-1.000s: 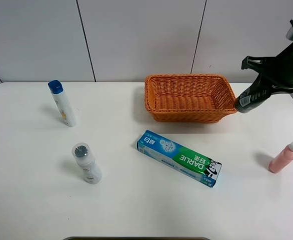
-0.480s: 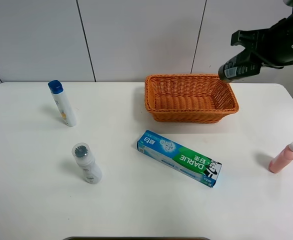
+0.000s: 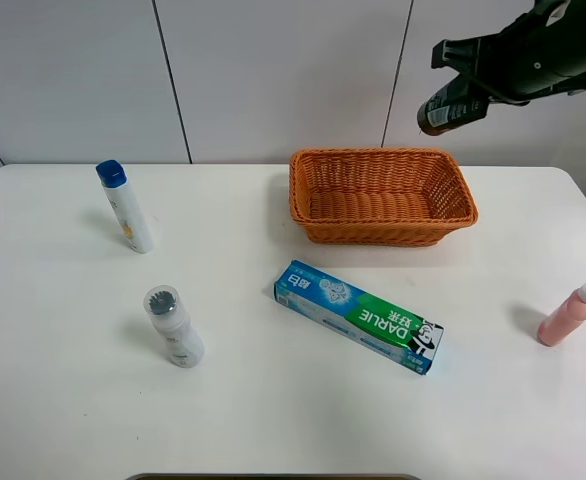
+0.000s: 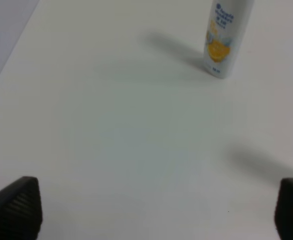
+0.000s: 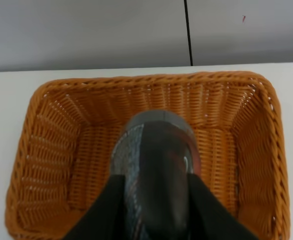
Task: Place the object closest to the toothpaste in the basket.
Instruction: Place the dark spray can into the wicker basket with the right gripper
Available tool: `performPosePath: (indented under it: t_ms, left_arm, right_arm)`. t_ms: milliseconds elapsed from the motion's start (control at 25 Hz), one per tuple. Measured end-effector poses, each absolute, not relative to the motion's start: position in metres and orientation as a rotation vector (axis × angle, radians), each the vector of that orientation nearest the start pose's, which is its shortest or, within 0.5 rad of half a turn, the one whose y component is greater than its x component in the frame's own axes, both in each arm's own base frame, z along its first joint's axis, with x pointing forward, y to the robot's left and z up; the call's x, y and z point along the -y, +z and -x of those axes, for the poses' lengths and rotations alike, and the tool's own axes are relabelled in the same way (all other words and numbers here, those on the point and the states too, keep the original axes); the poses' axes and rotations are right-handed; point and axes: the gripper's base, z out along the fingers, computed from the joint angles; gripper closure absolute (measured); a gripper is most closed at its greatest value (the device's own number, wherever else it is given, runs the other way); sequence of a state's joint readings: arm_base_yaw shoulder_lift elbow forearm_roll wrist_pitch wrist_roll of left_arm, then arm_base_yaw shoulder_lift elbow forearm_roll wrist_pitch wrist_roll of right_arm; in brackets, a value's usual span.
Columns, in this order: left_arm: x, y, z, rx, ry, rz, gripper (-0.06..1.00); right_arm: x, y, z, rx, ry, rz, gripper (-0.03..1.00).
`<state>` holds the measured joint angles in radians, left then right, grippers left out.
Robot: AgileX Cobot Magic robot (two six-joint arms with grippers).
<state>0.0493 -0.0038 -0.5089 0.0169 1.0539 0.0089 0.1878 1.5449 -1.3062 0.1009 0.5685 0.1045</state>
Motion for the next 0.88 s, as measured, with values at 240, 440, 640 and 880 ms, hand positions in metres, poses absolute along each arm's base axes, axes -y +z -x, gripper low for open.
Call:
performPosePath:
  t_ms: [240,440,640,880]
  left_arm:
    - [-0.001,0.280,0.006,-2.025,0.058,0.042,0.00]
    - [-0.001,0.280,0.006,-2.025,0.058,0.042,0.00]
    - [-0.001,0.280,0.006,-2.025,0.058,0.042,0.00]
    - [-0.001,0.280,0.006,-2.025,0.058,0.042,0.00]
  right_arm:
    - [-0.087,0.303,-0.381,-2.365,0.247,0.082,0.69]
    - [-0.102,0.276,-0.410,-2.415,0.246,0.115,0.69]
    - [-0.109,0.243,-0.426,-2.487,0.246,0.118,0.69]
    - [-0.111,0.204,-0.433,-2.586,0.228,0.123,0.69]
